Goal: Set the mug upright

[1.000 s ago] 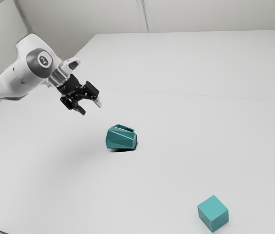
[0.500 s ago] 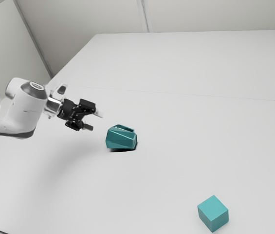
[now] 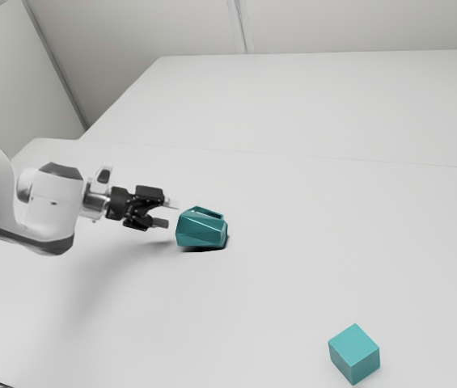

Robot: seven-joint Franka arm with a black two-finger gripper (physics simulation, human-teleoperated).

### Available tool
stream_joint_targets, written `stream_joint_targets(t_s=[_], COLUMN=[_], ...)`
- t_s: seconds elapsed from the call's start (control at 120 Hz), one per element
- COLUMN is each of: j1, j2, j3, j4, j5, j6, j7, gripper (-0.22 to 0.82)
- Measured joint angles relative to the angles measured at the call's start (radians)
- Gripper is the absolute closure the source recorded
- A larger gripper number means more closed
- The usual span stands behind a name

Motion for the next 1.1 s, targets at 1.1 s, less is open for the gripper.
stream_joint_targets(t_s=[1.1], j1=[-0.053], j2=[0.048], j3=[-0.003], j4=[-0.008], j5=[-0.094], j6=[-0.098], j7=[0.217], gripper=[0.02])
